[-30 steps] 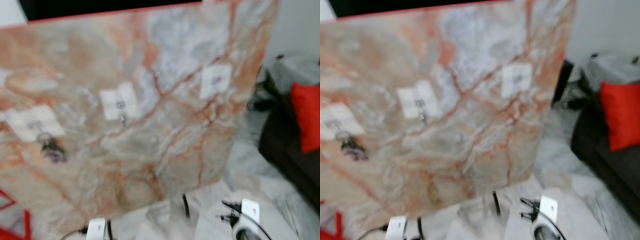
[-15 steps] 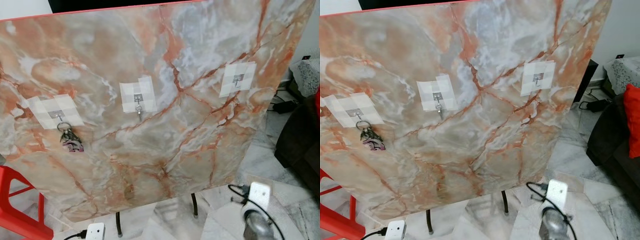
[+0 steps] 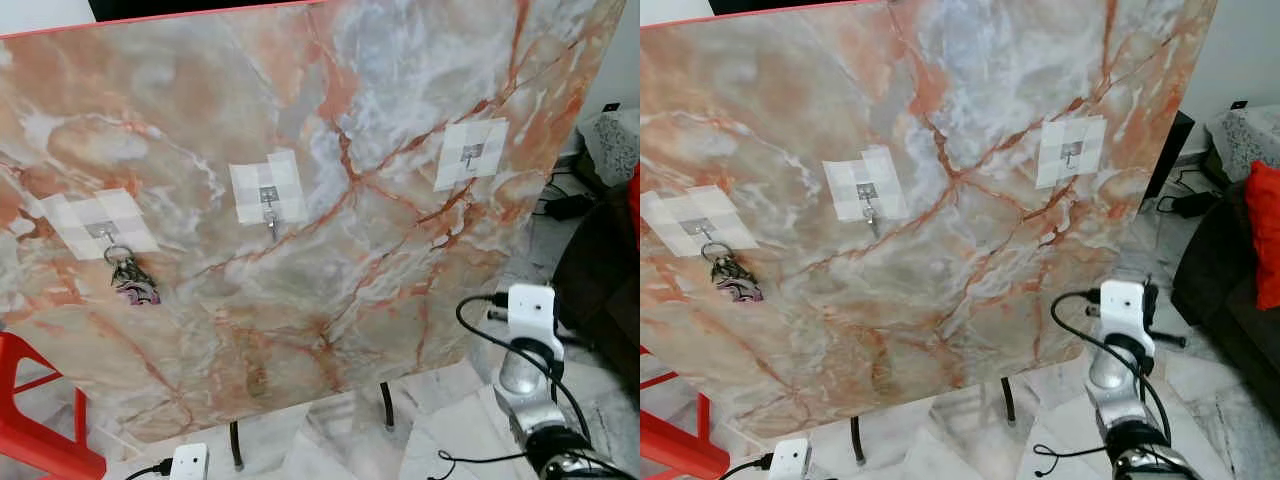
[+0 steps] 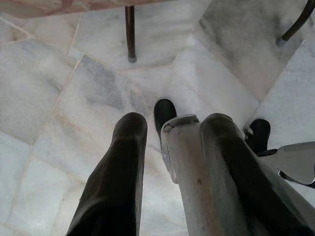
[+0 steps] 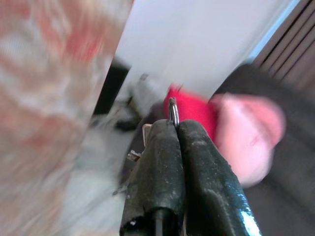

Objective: Hang keys on a hook

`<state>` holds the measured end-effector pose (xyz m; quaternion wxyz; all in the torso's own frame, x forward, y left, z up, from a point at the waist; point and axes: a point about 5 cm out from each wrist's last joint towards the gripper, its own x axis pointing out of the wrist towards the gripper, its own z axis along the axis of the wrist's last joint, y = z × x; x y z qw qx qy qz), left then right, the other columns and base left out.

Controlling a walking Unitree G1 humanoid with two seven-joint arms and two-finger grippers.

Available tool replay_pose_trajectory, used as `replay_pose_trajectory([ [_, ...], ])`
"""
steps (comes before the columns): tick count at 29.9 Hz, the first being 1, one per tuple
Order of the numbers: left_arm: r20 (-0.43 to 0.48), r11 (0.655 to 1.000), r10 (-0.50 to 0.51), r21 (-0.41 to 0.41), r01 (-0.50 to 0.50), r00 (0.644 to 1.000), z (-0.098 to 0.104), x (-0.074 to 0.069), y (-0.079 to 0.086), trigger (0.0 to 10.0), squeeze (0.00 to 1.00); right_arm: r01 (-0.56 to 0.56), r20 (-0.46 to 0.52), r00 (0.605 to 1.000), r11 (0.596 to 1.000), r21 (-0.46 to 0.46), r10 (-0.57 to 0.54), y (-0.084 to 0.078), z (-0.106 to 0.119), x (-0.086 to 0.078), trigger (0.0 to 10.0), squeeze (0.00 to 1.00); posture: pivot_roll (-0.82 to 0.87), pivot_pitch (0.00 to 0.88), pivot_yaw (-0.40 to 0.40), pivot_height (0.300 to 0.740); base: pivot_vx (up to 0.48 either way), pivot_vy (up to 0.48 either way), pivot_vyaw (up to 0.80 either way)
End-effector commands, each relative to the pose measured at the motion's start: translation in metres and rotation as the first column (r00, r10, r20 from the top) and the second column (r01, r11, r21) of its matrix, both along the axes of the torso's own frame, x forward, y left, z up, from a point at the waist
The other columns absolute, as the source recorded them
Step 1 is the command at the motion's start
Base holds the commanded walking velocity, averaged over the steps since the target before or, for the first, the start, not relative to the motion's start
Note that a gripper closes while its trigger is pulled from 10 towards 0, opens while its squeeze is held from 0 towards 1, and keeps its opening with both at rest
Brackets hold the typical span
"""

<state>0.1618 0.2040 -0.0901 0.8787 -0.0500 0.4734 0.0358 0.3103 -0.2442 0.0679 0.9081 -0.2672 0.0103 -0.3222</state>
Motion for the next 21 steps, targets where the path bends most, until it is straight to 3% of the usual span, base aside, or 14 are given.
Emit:
replay_pose_trajectory([
  [1, -0.005, 1.0, -0.006, 0.004, 0.006, 1.0, 0.0, -0.002, 0.002, 10.0, 0.0, 0.013, 0.049, 0.999, 0.997, -0.072, -0.009, 0.0, 0.015, 0.007, 10.0, 0.0, -0.07, 0.0, 0.017, 0.74, 0.0, 0.0, 0.0],
  [5, -0.003, 1.0, -0.003, 0.003, 0.003, 1.0, 0.0, -0.001, 0.002, 10.0, 0.0, 0.012, 0.096, 0.995, 0.987, -0.159, 0.004, 0.005, 0.028, 0.015, 10.0, 0.0, -0.07, 0.0, 0.018, 0.74, 0.0, 0.0, 0.0],
  [7, -0.001, 1.0, -0.002, 0.001, 0.002, 1.0, 0.0, -0.001, 0.002, 10.0, 0.0, -0.04, 0.098, 0.993, 0.972, -0.233, 0.064, 0.015, 0.037, 0.023, 10.0, 0.0, -0.07, 0.0, 0.017, 0.74, 0.0, 0.0, 0.0],
  [13, 0.002, 1.0, 0.001, -0.003, -0.001, 1.0, 0.0, -0.001, 0.001, 10.0, 0.0, -0.14, 0.05, 0.986, 0.948, -0.286, 0.161, 0.03, 0.042, 0.034, 10.0, 0.0, -0.07, 0.0, 0.015, 0.74, 0.0, 0.0, 0.0],
  [15, 0.001, 1.0, -0.001, -0.006, 0.001, 1.0, 0.0, -0.001, 0.001, 10.0, 0.0, -0.195, 0.032, 0.975, 0.92, -0.341, 0.219, 0.037, 0.045, 0.037, 10.0, 0.0, -0.07, 0.0, 0.014, 0.74, 0.0, 0.0, 0.0],
  [21, 0.001, 1.0, 0.004, -0.009, -0.004, 1.0, 0.0, -0.001, 0.001, 10.0, 0.0, -0.185, 0.06, 0.972, 0.896, -0.403, 0.228, 0.041, 0.054, 0.041, 10.0, 0.0, -0.07, 0.0, 0.011, 0.74, 0.0, 0.0, 0.0],
])
